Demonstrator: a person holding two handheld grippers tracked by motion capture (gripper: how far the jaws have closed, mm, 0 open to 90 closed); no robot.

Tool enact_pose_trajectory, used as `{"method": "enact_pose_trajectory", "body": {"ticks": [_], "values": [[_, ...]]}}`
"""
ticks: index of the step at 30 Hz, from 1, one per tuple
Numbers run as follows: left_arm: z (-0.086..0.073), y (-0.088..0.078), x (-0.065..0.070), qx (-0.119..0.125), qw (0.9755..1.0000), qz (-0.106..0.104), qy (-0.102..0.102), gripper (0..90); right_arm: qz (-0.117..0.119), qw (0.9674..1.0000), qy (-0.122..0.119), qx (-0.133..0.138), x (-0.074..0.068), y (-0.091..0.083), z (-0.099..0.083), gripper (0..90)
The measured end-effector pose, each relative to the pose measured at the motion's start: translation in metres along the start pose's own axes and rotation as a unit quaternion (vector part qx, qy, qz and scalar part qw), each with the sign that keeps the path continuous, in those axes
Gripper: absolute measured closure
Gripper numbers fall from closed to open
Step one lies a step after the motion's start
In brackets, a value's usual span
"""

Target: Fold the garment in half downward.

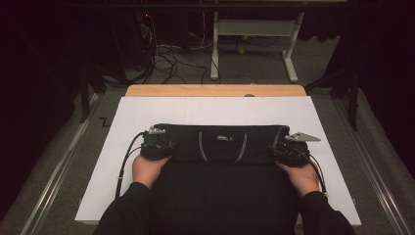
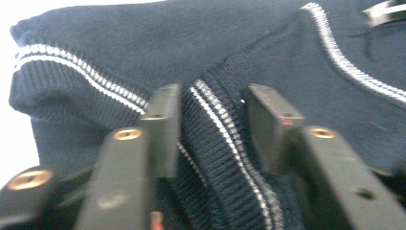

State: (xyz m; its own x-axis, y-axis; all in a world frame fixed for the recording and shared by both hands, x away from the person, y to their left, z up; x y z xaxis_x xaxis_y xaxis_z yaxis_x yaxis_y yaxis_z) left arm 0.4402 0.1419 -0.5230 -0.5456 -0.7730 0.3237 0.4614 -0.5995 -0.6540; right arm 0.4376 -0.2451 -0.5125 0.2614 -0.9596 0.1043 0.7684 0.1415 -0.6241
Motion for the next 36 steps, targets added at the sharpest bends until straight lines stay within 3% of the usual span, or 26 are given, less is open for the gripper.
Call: {"method": "enact_pose_trajectory", "body": {"ticks": [1,3,7,9,17,28,36], "values": [[0.000,0.000,0.000,-0.002,1.0000,0.000,0.003,65.3,0.007,0.9999,-0.006,0.007,-0.002,-0.002,0.002,73.9],[0.000,-0.002,0.002,0.003,1.0000,0.000,0.008,66.4,0.007,0.9999,-0.010,0.010,-0.004,-0.004,0.002,75.4],[0.006,-0.012,0.009,0.036,0.9993,-0.007,0.007,67.1,0.005,0.9993,-0.018,0.032,-0.006,-0.013,0.008,76.6],[0.009,-0.019,0.013,0.050,0.9986,-0.007,0.014,67.0,0.006,0.9991,-0.011,0.041,-0.005,-0.019,0.010,76.6],[0.008,-0.045,0.023,0.080,0.9962,-0.015,0.031,66.9,0.016,0.9969,-0.013,0.076,-0.007,-0.044,0.016,76.6],[-0.005,-0.073,0.041,0.106,0.9924,-0.031,0.054,67.3,0.041,0.9923,-0.003,0.116,-0.012,-0.081,0.018,77.1],[-0.022,-0.082,0.051,0.105,0.9919,-0.048,0.053,67.4,0.045,0.9918,-0.006,0.119,-0.015,-0.092,0.008,77.1]]}}
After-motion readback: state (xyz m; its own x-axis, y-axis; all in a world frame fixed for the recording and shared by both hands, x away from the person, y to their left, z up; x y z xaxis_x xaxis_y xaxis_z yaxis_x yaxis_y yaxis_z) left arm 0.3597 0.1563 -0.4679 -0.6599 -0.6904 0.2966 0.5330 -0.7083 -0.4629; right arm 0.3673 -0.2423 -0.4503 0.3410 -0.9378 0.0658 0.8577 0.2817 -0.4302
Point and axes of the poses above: each handheld gripper's, and its own axes: y roughly forward along the jaws, z roughly out of its top, x roughly to its right, the point moved 8 cm from there along y, roughly forward along the jaws, and after that the axes turned 11 degrees about -z, right-handed, at the moved point
